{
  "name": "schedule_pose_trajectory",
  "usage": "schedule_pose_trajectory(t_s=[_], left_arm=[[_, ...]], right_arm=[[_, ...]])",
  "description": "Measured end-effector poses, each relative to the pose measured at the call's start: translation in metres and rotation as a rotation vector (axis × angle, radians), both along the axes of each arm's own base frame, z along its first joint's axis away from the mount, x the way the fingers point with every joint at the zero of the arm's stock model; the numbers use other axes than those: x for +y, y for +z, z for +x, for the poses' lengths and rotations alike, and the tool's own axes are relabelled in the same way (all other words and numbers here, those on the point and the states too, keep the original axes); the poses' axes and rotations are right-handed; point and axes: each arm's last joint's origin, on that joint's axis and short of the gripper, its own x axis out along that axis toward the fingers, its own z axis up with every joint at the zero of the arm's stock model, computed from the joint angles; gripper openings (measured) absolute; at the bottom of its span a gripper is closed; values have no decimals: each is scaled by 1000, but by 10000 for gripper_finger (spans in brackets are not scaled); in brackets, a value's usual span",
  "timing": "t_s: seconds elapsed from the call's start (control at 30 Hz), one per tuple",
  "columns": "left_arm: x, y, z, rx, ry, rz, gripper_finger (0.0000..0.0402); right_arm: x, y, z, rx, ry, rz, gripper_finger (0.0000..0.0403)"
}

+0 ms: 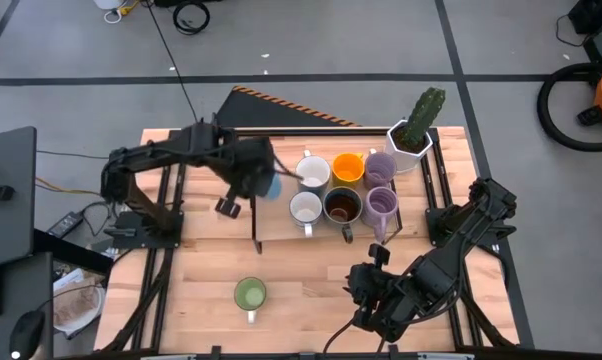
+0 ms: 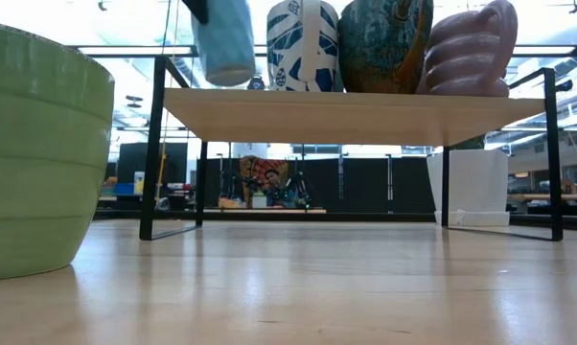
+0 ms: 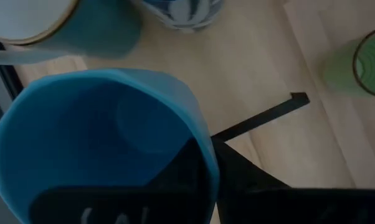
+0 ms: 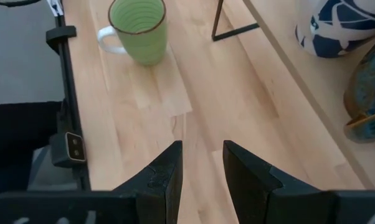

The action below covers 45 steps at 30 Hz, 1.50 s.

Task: Place coffee mugs
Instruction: Put the light blue mug on the shelf

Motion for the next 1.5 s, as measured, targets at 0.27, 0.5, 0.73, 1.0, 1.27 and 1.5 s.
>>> schedule_pose_trajectory(t_s=[0.27,0.5,0.73,1.0,1.27,1.5], left_arm=[[22,-9,11,9,53,-18,29],[27,-26,26,67,31,-6,30],[36,-42,35,154,45,-34,31],[40,-45,38,138,32,-60,31],[39,-45,38,145,40,-65,32],[40,-49,42,154,64,-54,32]], right_arm=[[1,10,1,-18,3,32,120],[1,12,0,-24,8,33,120],[1,12,0,-22,22,20,121],[1,12,0,-23,23,18,121],[1,12,1,-25,23,20,121],[1,12,1,-28,23,23,121]])
